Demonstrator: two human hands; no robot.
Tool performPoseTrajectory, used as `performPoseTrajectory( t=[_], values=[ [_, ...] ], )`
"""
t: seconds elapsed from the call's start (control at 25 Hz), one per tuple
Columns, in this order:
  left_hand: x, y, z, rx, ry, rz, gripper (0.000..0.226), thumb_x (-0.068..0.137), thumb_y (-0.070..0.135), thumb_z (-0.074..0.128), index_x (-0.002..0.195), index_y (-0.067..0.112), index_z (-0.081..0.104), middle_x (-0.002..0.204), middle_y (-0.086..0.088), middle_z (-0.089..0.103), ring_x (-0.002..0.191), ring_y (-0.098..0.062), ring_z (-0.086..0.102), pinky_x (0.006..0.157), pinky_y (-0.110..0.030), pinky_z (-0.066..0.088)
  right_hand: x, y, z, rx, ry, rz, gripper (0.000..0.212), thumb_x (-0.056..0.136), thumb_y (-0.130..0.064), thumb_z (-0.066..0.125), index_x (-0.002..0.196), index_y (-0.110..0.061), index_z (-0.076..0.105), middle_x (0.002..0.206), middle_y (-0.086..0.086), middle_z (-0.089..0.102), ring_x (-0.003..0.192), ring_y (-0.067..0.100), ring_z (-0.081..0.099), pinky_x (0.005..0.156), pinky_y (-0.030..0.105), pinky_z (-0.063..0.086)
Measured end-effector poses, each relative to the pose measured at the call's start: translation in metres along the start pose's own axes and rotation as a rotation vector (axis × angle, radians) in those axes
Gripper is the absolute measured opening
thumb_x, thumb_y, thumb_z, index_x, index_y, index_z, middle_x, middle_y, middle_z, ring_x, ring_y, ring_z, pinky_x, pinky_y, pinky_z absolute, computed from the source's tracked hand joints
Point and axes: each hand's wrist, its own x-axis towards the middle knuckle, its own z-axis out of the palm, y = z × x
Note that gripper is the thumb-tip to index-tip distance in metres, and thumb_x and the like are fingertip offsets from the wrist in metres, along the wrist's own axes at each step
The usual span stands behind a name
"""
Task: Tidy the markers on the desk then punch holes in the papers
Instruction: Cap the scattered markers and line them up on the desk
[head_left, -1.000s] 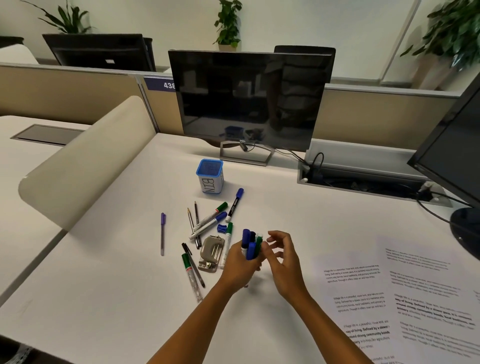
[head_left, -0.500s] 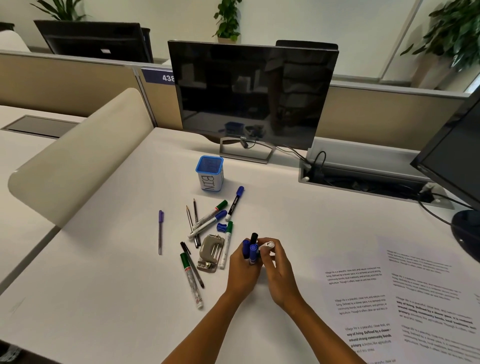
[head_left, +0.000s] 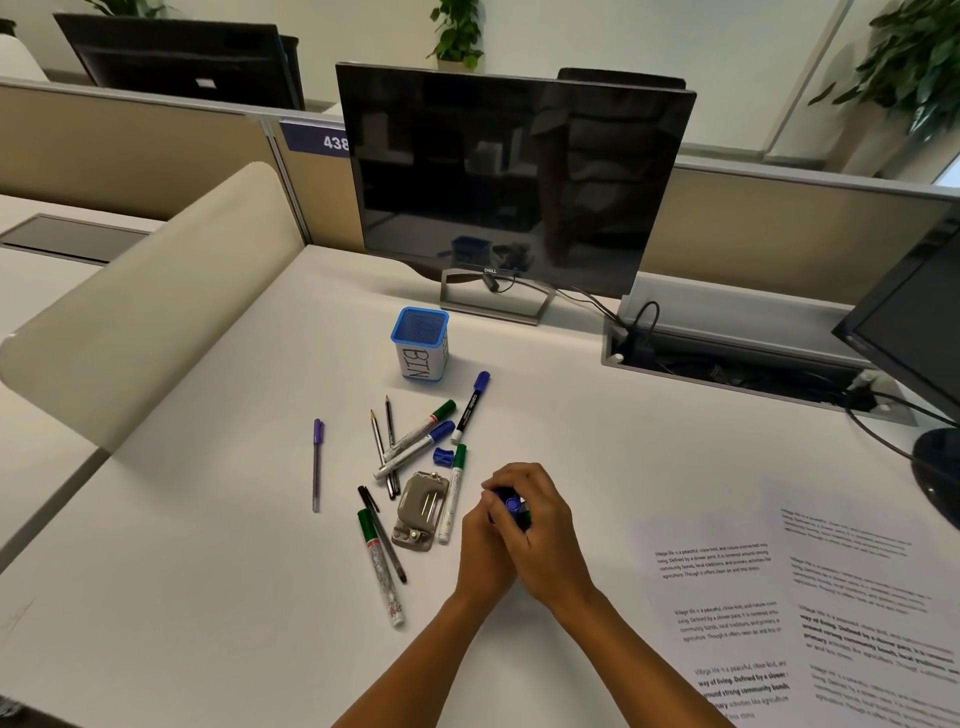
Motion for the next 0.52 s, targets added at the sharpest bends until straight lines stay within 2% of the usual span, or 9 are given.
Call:
performPoseTrajectory(
  t=[0.08,0.2,0.28,0.36,0.44,0.52],
  values=[
    [0.003,-0.011,0.000,-0.040,-0.022,-0.045,0.018,0.097,0.010,0.054,0.110,0.017,0.065,0.098,0.005,0.073,0.099,-0.011,0.070,0.084,-0.030,0.058,0.006,0.004,-0.001,-0.010,0.029,-0.003,0.010,0.093,-0.029,0.061,0.101,-0.023,0.063,0.102,-0.012,0.060,0.099,0.005,0.061,0.085,0.018,0.055],
    [0.006,-0.006,-0.003,0.020,-0.030,-0.023,0.027,0.093,0.006,0.060,0.113,0.024,0.064,0.101,0.009,0.071,0.098,-0.005,0.069,0.081,-0.020,0.056,0.017,0.009,-0.004,-0.027,0.026,-0.024,0.011,0.093,-0.035,0.061,0.098,-0.026,0.060,0.096,-0.014,0.059,0.096,0.004,0.060,0.080,0.013,0.053],
    [0.012,0.001,-0.008,-0.009,-0.077,-0.014,0.031,0.092,0.004,0.062,0.119,0.018,0.063,0.104,0.010,0.070,0.100,-0.001,0.068,0.083,-0.017,0.055,0.025,0.008,-0.005,0.059,0.024,-0.016,0.030,0.091,-0.050,0.056,0.103,-0.022,0.059,0.101,-0.013,0.061,0.100,0.006,0.060,0.082,0.010,0.050],
    [0.021,0.005,-0.014,0.022,-0.091,-0.041,0.026,0.092,0.011,0.065,0.116,0.020,0.061,0.097,0.012,0.068,0.090,0.003,0.067,0.078,-0.015,0.053,0.031,0.010,-0.003,0.169,0.098,0.048,0.050,0.089,-0.060,0.048,0.115,-0.018,0.057,0.113,-0.010,0.061,0.107,0.007,0.059,0.085,0.008,0.047],
    [0.033,0.012,-0.026,0.125,-0.019,-0.114,0.026,0.092,0.024,0.067,0.114,0.028,0.054,0.086,0.018,0.061,0.077,0.001,0.063,0.070,-0.012,0.046,0.037,0.020,0.003,0.234,0.217,0.164,0.048,0.090,-0.058,0.043,0.118,-0.021,0.055,0.118,-0.009,0.061,0.109,0.001,0.058,0.087,0.009,0.047],
    [0.049,0.014,-0.050,0.200,0.055,-0.164,0.031,0.091,0.029,0.068,0.118,0.027,0.052,0.084,0.018,0.058,0.072,-0.001,0.059,0.068,-0.014,0.045,0.038,0.039,0.010,0.175,0.276,0.250,0.037,0.092,-0.052,0.043,0.116,-0.026,0.053,0.116,-0.010,0.060,0.106,-0.005,0.056,0.090,0.018,0.051]
  ],
)
